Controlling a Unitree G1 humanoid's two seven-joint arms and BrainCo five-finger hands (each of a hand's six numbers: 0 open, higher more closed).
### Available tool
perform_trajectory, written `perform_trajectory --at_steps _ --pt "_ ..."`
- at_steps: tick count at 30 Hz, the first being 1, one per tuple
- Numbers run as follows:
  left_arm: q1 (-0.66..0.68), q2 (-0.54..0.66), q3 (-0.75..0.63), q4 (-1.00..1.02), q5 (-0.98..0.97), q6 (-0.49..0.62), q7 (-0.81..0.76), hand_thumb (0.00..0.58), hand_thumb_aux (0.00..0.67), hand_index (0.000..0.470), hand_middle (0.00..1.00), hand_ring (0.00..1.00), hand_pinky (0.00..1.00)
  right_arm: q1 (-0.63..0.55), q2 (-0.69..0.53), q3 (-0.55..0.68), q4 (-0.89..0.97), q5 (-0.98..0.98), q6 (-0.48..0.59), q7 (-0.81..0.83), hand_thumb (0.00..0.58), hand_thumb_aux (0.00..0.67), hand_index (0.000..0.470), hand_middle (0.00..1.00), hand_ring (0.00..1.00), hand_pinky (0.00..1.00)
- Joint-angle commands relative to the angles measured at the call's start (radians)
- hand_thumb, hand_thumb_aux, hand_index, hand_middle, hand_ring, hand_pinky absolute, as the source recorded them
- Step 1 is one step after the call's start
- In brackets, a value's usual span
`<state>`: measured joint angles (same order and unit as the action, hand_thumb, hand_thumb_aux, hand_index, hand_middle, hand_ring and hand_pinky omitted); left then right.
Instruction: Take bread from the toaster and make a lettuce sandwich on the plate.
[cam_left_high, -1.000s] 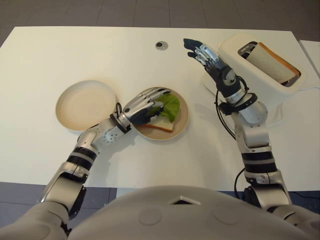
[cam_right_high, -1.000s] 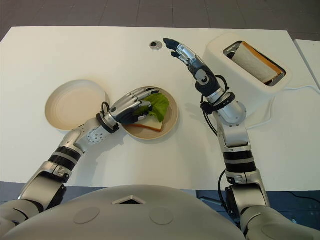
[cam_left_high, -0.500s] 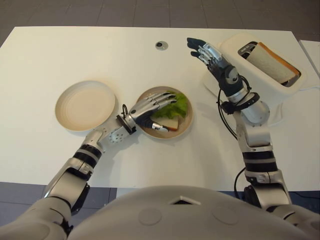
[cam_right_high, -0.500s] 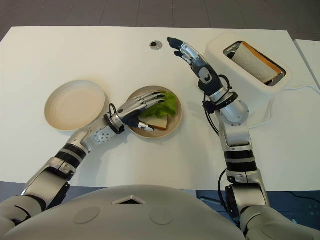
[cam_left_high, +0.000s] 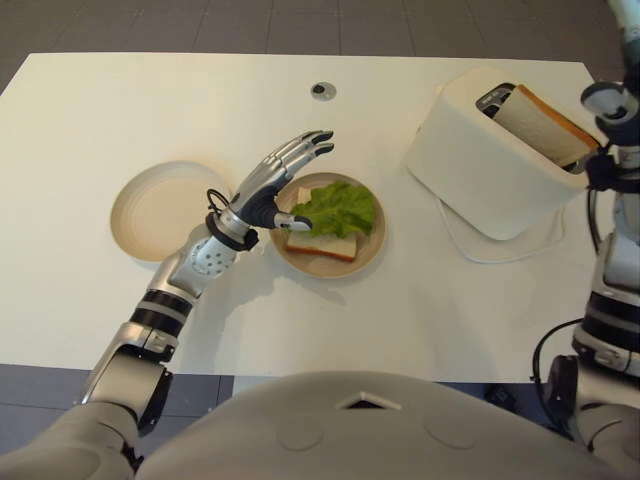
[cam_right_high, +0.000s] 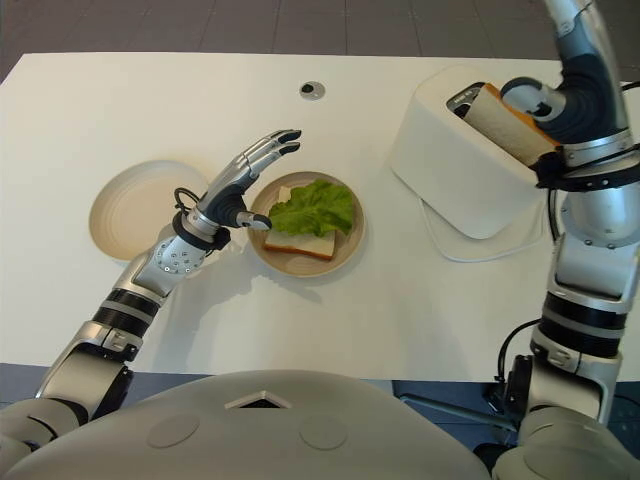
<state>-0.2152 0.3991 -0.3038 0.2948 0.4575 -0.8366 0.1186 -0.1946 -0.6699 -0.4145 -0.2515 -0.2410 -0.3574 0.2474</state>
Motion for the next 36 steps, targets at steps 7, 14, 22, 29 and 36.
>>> perform_trajectory --at_steps 7,14,22,29,36 --pt "0.007 -0.016 0.016 0.019 0.046 0.009 -0.008 0.000 0.000 0.000 0.00 0.00 0.00 0.201 -0.222 0.042 0.350 -0.258 0.011 0.020 0.000 0.000 0.000 0.00 0.00 0.00" --pt "0.006 -0.017 0.015 0.040 0.063 0.003 -0.006 0.000 0.000 0.000 0.00 0.00 0.00 0.198 -0.241 0.089 0.409 -0.242 -0.008 -0.003 0.140 0.087 0.061 0.00 0.00 0.00" --pt "0.003 -0.023 0.014 0.056 0.073 -0.003 -0.003 0.000 0.000 0.000 0.00 0.00 0.00 0.137 -0.209 -0.013 0.321 -0.119 -0.028 -0.110 0.580 0.670 0.470 0.00 0.00 0.00" --pt "0.004 -0.029 0.014 0.071 0.077 -0.008 0.004 0.000 0.000 0.000 0.00 0.00 0.00 0.026 -0.155 -0.072 0.266 -0.044 -0.026 -0.241 0.580 0.670 0.470 0.78 0.78 0.78" --pt "0.001 -0.029 0.121 0.045 -0.185 -0.013 -0.036 0.000 0.000 0.000 0.00 0.00 0.00 0.014 0.015 0.118 0.002 0.324 0.059 -0.061 0.580 0.670 0.470 1.00 1.00 1.00"
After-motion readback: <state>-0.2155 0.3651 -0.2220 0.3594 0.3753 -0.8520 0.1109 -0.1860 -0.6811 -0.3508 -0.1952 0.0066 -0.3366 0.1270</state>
